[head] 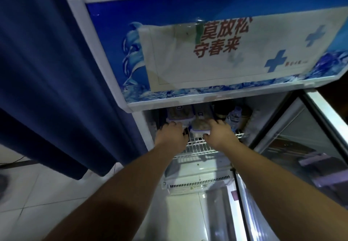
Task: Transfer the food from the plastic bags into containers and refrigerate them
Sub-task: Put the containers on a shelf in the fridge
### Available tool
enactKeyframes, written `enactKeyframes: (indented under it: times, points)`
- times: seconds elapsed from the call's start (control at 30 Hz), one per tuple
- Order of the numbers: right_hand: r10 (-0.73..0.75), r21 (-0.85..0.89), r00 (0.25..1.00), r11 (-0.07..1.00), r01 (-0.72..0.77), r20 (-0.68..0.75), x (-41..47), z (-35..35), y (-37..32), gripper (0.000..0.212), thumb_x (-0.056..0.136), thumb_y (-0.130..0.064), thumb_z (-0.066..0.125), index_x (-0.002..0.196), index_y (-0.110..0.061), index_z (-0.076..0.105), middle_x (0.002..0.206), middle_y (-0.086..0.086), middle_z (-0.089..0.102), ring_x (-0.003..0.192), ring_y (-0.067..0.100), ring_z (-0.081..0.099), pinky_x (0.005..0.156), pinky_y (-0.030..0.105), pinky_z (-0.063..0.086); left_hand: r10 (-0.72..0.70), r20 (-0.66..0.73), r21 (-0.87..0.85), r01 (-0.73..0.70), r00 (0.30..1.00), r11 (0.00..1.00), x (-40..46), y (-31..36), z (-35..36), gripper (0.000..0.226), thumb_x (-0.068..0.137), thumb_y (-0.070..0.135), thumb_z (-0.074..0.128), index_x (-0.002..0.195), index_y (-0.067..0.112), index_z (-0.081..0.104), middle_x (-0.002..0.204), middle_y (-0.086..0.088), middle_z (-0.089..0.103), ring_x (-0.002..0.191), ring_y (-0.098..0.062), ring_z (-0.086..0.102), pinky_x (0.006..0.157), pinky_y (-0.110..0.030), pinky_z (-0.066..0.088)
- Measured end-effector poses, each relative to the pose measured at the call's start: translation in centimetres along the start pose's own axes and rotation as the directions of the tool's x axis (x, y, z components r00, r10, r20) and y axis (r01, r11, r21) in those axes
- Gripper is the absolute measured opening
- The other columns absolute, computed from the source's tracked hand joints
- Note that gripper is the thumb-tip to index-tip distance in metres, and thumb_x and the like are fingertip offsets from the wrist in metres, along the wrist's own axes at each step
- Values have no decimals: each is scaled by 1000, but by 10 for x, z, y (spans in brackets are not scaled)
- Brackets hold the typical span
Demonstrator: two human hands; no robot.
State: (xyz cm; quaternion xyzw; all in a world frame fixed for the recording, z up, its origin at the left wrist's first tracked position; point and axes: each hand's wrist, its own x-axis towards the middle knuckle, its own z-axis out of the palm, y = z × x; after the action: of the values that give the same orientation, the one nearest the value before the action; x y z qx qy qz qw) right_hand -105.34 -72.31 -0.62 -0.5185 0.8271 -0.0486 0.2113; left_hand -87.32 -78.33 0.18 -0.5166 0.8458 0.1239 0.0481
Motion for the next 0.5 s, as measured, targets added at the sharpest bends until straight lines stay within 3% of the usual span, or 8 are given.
enactKeyframes:
  times: [0.27, 0.5]
  points:
    - [97, 43, 990, 995, -93, -99, -70, 8, 1, 55, 92, -45, 64, 139, -18, 52, 137, 14, 53, 125, 38, 50, 103, 46, 47, 131, -28, -27, -132, 991, 991, -37, -31, 0, 55, 100, 36, 51, 151, 17, 43, 145, -10, 51, 128, -31, 51, 103, -47, 47]
    - [304, 127, 931, 951, -283, -201, -143, 17, 6, 58, 94, -43, 61, 144, -17, 49, 141, 16, 54, 128, 41, 51, 107, 48, 45, 227, 16, -38, -227, 974, 973, -64, -48, 8, 53, 96, 34, 55, 146, 20, 50, 144, -7, 53, 128, -29, 52, 103, -46, 49]
